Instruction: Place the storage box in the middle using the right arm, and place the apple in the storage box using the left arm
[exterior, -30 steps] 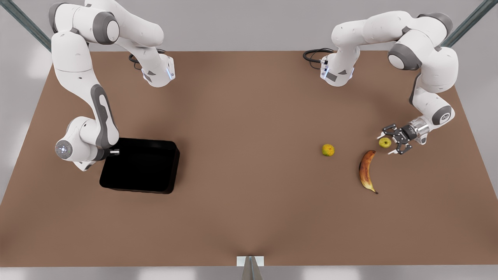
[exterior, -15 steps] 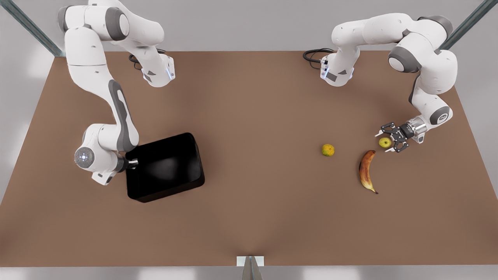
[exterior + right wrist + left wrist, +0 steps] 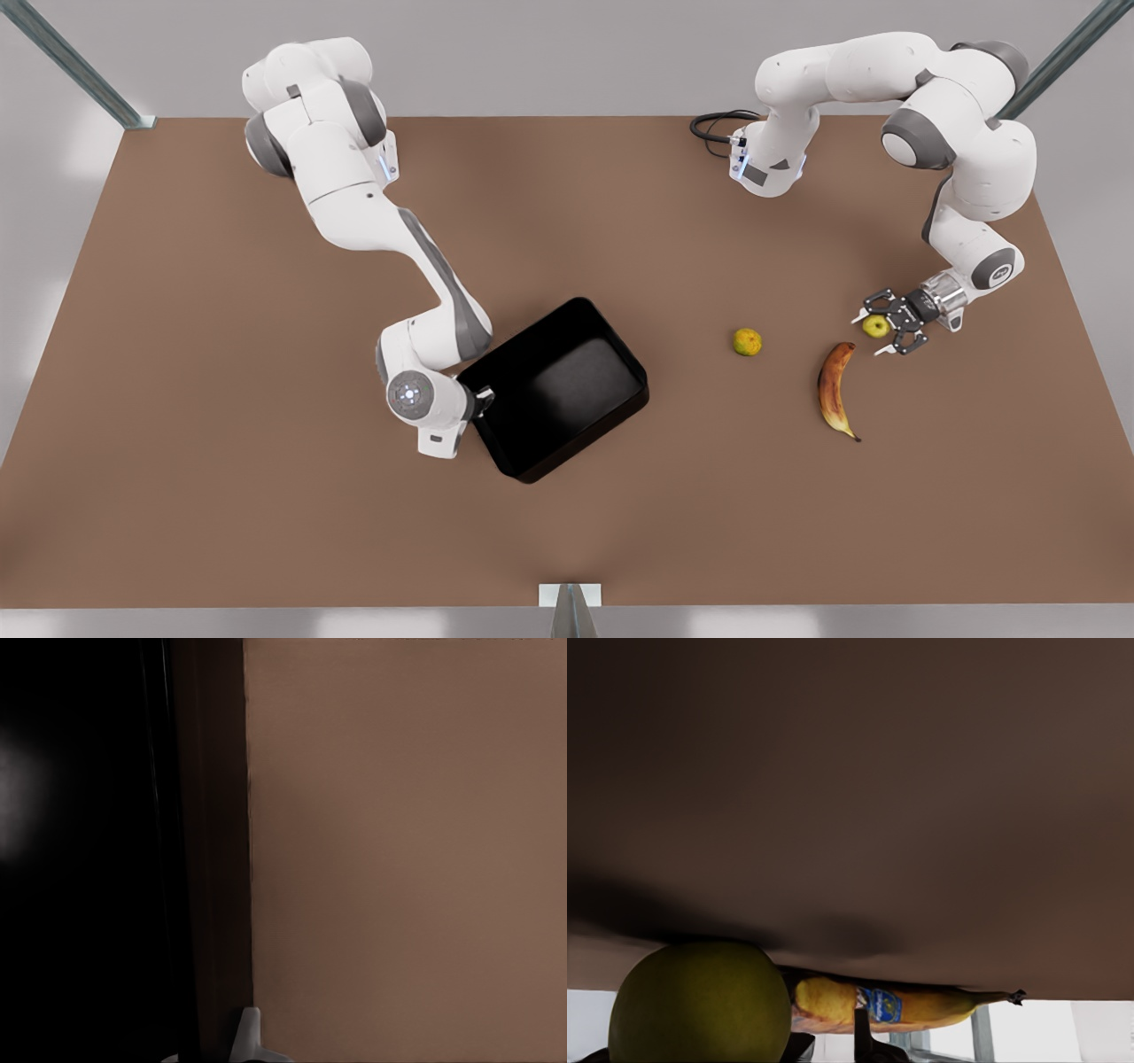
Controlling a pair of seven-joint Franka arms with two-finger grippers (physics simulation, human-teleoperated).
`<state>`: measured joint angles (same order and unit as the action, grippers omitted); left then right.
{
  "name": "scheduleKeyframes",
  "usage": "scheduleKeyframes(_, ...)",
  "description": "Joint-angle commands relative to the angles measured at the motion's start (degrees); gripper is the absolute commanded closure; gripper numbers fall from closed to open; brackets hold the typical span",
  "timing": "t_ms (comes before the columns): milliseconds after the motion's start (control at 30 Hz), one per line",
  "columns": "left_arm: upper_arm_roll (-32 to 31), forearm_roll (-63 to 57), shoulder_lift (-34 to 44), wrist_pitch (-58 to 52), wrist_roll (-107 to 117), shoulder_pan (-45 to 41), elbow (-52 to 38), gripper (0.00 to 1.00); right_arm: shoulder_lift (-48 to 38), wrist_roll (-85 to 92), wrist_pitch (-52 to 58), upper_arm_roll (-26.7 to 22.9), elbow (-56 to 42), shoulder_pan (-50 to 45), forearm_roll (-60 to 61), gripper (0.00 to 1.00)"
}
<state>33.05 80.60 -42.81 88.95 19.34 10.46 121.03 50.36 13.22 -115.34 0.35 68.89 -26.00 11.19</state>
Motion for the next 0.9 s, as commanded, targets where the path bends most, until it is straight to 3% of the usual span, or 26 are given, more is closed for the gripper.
scheduleKeyframes(0,0.0,0.1,0.0,0.0,0.0,0.0,0.1,0.32,0.7,0.0,-0.1,0.0,-0.6,-0.2,0.0,0.79)
scheduleKeyframes(67,0.0,0.1,-0.1,0.1,-0.2,0.0,0.1,0.32,2.0,-0.8,-0.2,0.0,-1.9,-0.7,0.0,0.78)
scheduleKeyframes(100,0.0,0.0,-0.1,0.2,-0.2,0.0,0.1,0.32,2.0,-0.8,-0.2,0.0,-2.1,-0.7,0.0,0.70)
scheduleKeyframes(133,0.0,0.0,-0.1,0.2,-0.3,0.0,0.1,0.32,2.0,-0.9,-0.2,0.0,-2.0,-0.7,0.0,0.11)
scheduleKeyframes(167,0.1,-0.2,-0.1,0.2,-0.4,0.1,0.1,0.32,1.9,-0.8,-0.2,0.0,-2.0,-0.7,0.0,0.00)
scheduleKeyframes(367,0.1,-0.4,-0.5,0.1,-0.4,0.4,0.2,0.31,-2.8,-0.6,5.3,-0.2,-2.2,0.4,3.0,0.00)
scheduleKeyframes(433,0.1,-0.4,-0.4,0.0,0.2,0.4,0.1,0.54,-13.4,-0.7,17.8,-0.4,-1.7,5.1,3.3,0.00)
scheduleKeyframes(533,0.2,-0.4,-0.1,-0.4,0.5,0.4,0.0,0.57,-30.9,-1.0,34.7,-2.8,6.9,13.2,-9.8,0.00)
scheduleKeyframes(633,0.2,-0.5,2.1,-0.7,2.9,0.4,-0.4,0.57,-44.6,-1.0,34.9,-5.1,15.9,16.1,-14.6,0.00)
scheduleKeyframes(733,-0.2,-3.2,5.5,-0.9,13.2,0.0,-4.5,0.56,-47.4,-1.0,35.0,-6.2,18.3,17.2,-15.4,0.00)
scheduleKeyframes(867,-5.9,-11.3,9.2,1.0,20.4,-1.4,-12.0,0.56,-46.8,-0.6,35.1,-6.5,18.4,17.3,-15.4,0.00)
